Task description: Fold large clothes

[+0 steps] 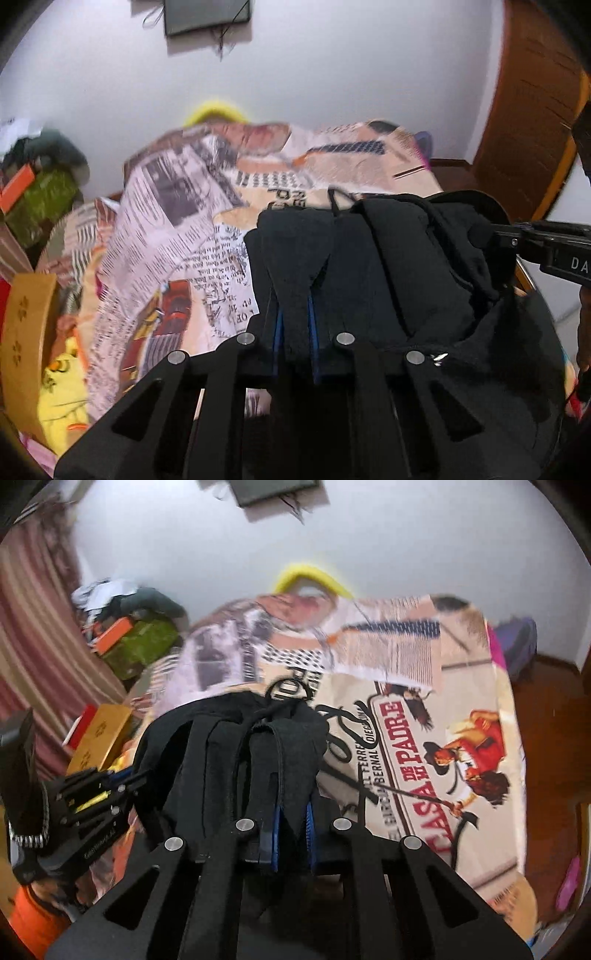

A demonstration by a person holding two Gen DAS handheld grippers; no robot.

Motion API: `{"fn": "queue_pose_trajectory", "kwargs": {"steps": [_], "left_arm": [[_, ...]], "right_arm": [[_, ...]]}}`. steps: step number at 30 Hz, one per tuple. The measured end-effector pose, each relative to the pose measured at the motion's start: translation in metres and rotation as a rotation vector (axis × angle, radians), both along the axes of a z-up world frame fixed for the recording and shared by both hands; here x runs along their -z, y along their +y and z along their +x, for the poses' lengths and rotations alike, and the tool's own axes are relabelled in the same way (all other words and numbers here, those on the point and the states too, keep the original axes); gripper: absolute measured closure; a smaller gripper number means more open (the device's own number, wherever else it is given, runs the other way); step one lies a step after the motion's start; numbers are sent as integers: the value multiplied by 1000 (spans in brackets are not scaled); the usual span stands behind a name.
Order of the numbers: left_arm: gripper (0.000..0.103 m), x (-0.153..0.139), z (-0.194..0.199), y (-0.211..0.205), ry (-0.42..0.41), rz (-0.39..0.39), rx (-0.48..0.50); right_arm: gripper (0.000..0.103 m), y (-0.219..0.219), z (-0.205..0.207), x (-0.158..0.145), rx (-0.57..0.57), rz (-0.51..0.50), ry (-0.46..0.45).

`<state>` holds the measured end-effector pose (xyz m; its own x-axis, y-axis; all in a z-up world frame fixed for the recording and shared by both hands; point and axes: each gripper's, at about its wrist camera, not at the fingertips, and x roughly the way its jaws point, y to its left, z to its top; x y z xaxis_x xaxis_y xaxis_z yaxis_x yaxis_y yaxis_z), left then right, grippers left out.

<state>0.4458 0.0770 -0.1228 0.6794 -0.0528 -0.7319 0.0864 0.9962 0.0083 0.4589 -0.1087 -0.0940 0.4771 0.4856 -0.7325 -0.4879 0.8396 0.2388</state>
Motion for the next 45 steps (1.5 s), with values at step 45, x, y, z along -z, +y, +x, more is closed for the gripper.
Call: {"fn": "queue_pose_trajectory", "kwargs": {"steps": [45], "left_arm": [[62, 27, -208, 2, 76, -74, 66]], "right_arm": [[69, -31, -180, 25, -154, -69, -43]]}}
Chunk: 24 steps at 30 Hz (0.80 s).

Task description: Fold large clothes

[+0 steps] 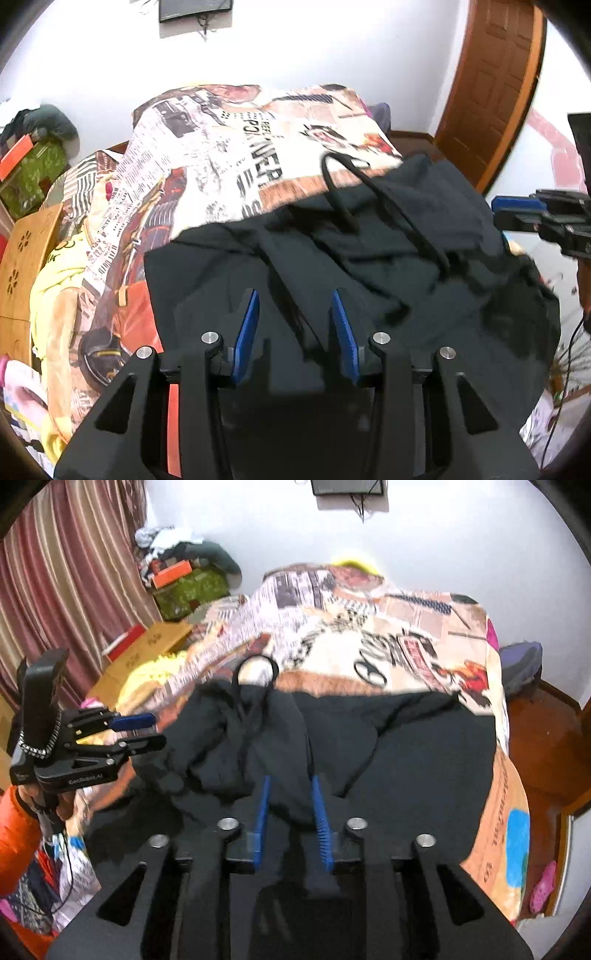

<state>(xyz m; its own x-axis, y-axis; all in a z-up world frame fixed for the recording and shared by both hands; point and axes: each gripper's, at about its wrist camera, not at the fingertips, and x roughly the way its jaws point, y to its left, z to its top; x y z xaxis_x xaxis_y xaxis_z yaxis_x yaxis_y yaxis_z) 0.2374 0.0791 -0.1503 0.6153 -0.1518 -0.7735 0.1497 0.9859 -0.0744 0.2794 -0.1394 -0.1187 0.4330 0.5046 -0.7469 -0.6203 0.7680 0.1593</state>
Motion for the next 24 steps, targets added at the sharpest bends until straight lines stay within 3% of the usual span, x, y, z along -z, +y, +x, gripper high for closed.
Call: {"fn": "queue_pose_trajectory", "kwargs": {"steps": [2, 8, 15, 18, 19, 21, 24], "left_arm": [[62, 1, 13, 6, 5, -11, -25], [63, 25, 58, 28, 67, -124, -73], [64, 46, 87, 25, 124, -221, -57], [84, 52, 94, 21, 142, -259, -28], [85, 52, 94, 19, 136, -252, -25], [87, 48, 91, 13, 116, -225, -16], [92, 36, 79, 7, 83, -190, 1]], "right_arm": [[62, 7, 10, 1, 17, 10, -8], [61, 27, 44, 22, 10, 14, 65], [61, 34, 70, 53, -1, 43, 192], [62, 37, 69, 58, -18, 58, 210], [65, 37, 67, 58, -15, 57, 198], [82, 39, 60, 55, -37, 57, 182], [90, 36, 49, 45, -45, 57, 141]]}}
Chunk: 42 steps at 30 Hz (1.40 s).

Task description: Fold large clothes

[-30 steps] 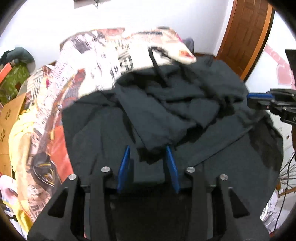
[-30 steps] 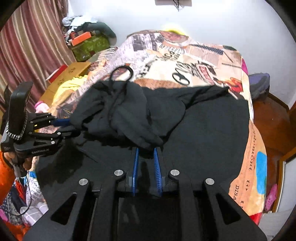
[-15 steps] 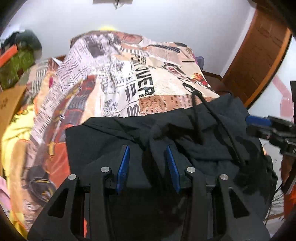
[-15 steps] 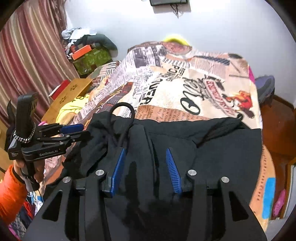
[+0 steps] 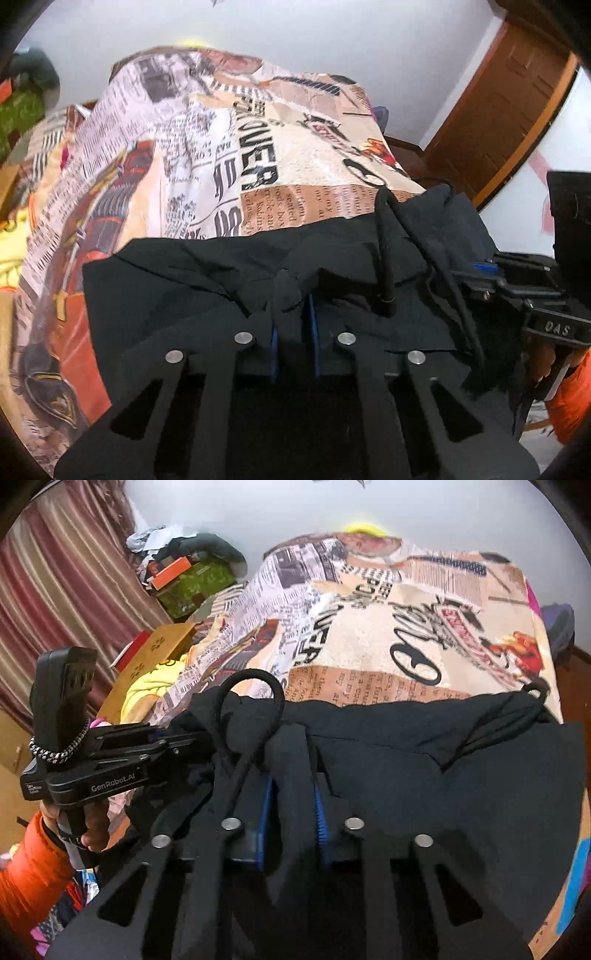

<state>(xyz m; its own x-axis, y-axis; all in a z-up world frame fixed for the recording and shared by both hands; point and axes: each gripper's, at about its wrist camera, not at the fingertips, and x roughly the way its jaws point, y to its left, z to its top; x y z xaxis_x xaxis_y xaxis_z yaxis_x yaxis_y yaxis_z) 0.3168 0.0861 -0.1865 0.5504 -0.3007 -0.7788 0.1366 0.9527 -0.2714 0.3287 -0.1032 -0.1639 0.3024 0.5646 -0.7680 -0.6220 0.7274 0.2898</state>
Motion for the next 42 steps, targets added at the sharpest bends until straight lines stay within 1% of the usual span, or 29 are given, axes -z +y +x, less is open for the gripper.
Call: {"fn": "queue_pose_trajectory", "kwargs": {"steps": [3, 8, 10, 13, 15, 18, 24, 26, 28, 30, 31, 32, 34, 37, 40, 42], "left_arm": [[94, -18, -18, -4, -44, 20, 19], [95, -51, -54, -11, -102, 38, 38], [95, -59, -68, -15, -116, 42, 48], [95, -68, -90, -24, -134, 53, 71], [95, -70, -103, -29, -141, 61, 83], [95, -67, -120, -35, -128, 76, 101], [95, -50, -151, -45, -78, 178, 142], [92, -48, -160, -47, -70, 218, 150], [90, -51, -168, -44, -74, 235, 143], [83, -56, -174, -38, -83, 231, 123], [75, -61, -177, -33, -91, 224, 106], [68, -64, -179, -29, -101, 218, 94], [67, -78, -184, -19, -140, 218, 55], [66, -98, -183, -9, -202, 225, 14], [58, -116, -171, 2, -254, 232, -34], [57, -119, -155, 9, -266, 237, -57]], "right_arm": [[93, -5, -11, -11, -9, 17, -26], [94, -14, -41, -30, -25, 23, -73], [94, -17, -49, -35, -30, 13, -80], [94, -26, -62, -42, -23, 6, -64], [92, -30, -67, -45, -17, -1, -55], [91, -37, -75, -51, -9, -8, -53], [91, -52, -85, -62, 26, 10, -64], [91, -55, -85, -66, 45, 18, -72], [91, -54, -83, -67, 65, 12, -82], [91, -52, -81, -68, 81, 6, -87], [91, -49, -79, -68, 87, 6, -84], [91, -46, -77, -69, 91, 8, -83], [91, -42, -75, -70, 94, 10, -88], [91, -23, -64, -76, 83, 20, -99], [90, 0, -53, -79, 60, 24, -98], [86, 14, -44, -76, 44, 22, -81]]}}
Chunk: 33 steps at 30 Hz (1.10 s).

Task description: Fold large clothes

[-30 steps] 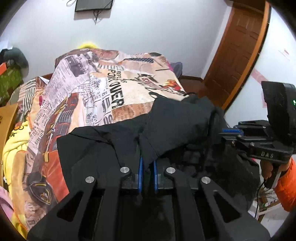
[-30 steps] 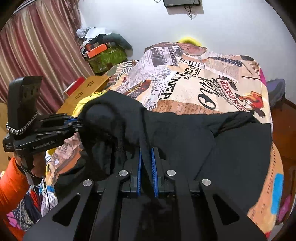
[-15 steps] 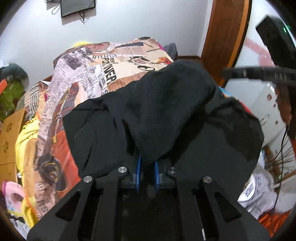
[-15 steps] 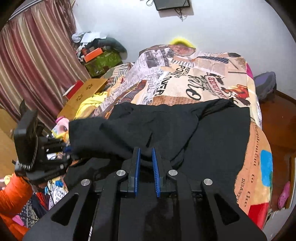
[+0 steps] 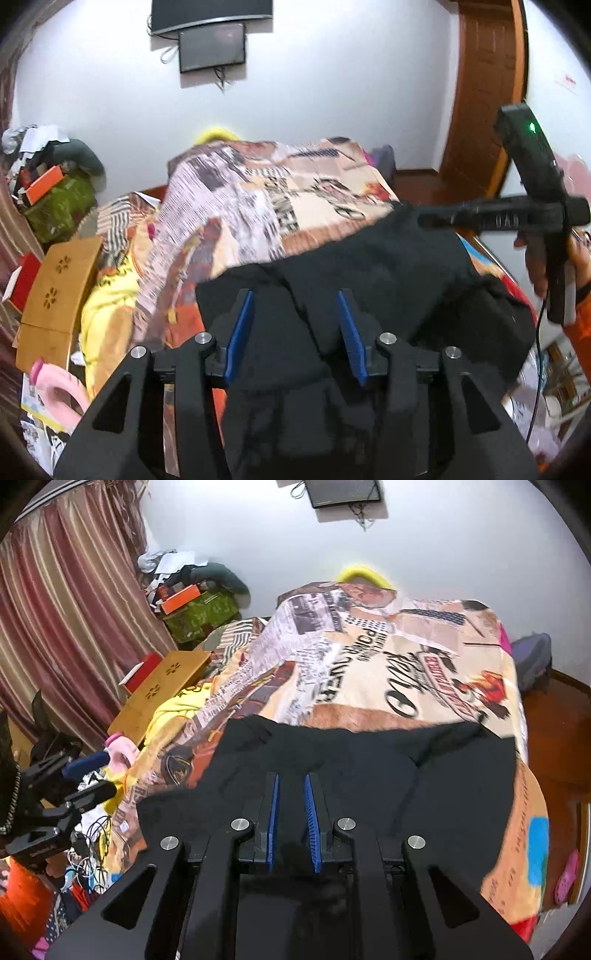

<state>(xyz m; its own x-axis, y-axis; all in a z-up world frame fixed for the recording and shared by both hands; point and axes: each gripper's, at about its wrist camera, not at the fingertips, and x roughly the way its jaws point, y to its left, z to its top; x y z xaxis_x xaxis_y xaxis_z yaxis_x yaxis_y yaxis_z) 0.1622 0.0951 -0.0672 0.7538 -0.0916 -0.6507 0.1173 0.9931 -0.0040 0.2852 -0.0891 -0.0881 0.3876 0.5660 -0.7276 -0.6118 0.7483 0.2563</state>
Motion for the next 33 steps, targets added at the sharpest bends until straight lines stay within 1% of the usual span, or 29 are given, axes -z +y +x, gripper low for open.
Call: {"fn": "queue_pose_trajectory", "kwargs": {"steps": [2, 4, 6, 8, 10, 11, 12, 15, 18, 20, 24, 25, 27, 28, 30, 32, 33], "left_arm": [[57, 4, 19, 5, 15, 4, -15], [57, 11, 36, 8, 38, 3, -25], [57, 23, 52, 12, 80, -17, -37], [57, 33, 63, 17, 121, -73, -50], [57, 42, 66, 16, 152, -130, -42], [57, 47, 66, 13, 163, -142, -38], [57, 51, 65, 8, 173, -142, -32], [57, 68, 59, -13, 210, -108, 9], [57, 90, 49, -38, 248, -29, 52], [57, 104, 44, -49, 273, 0, 69], [56, 131, 33, -56, 328, -13, 70], [55, 137, 30, -57, 332, -13, 64], [52, 142, 27, -53, 328, -45, 41], [49, 143, 27, -50, 331, -64, 26], [49, 141, 30, -44, 352, -92, 19], [49, 134, 32, -39, 350, -82, 7], [49, 128, 33, -37, 330, -60, -2]], "right_arm": [[84, 9, 6, 8, -17, -9, 32], [84, 15, 7, 20, -33, -37, 74], [84, 15, 3, 32, -62, -57, 105], [84, 9, -7, 39, -91, -51, 122], [80, 1, -18, 41, -103, -58, 120], [76, -3, -24, 41, -99, -73, 106], [71, -4, -28, 42, -96, -90, 92], [63, -11, -45, 48, -94, -136, 47], [62, -18, -55, 59, -67, -148, 41], [61, -21, -60, 68, -48, -162, 50], [62, -25, -72, 82, -35, -188, 34], [61, -26, -75, 84, -36, -192, 30], [62, -26, -77, 85, -37, -202, 15], [62, -25, -78, 83, -40, -209, 7], [61, -25, -77, 78, -45, -217, 11], [61, -26, -73, 70, -48, -222, 11], [61, -27, -74, 67, -44, -224, 1]]}}
